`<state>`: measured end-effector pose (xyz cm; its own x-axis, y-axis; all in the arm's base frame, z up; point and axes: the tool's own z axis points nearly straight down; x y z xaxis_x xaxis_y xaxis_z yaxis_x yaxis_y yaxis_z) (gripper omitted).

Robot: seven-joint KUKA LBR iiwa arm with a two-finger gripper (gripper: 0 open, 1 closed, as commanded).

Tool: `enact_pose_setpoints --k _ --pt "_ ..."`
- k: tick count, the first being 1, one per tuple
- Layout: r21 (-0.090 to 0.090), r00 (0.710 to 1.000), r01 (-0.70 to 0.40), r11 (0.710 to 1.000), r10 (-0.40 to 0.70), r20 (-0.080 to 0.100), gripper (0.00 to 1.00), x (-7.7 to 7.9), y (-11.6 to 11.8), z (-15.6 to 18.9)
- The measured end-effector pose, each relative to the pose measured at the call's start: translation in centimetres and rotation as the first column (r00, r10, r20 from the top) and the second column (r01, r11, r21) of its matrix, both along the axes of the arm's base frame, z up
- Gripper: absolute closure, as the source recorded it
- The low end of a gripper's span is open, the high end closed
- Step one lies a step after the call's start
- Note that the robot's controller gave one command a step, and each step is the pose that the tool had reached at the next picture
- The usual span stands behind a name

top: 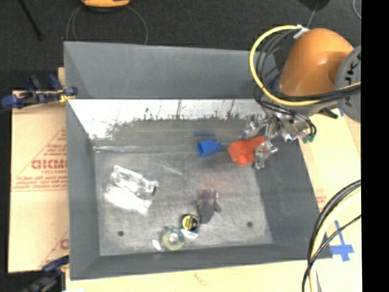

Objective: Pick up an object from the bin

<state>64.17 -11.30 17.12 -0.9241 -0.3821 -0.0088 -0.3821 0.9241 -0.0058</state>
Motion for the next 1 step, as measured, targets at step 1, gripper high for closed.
enact_pose_setpoints --k 1 --pt "-0.001 1.000 -0.003 1.000 0.003 0.005 1.00 1.28 0.65 9.83"
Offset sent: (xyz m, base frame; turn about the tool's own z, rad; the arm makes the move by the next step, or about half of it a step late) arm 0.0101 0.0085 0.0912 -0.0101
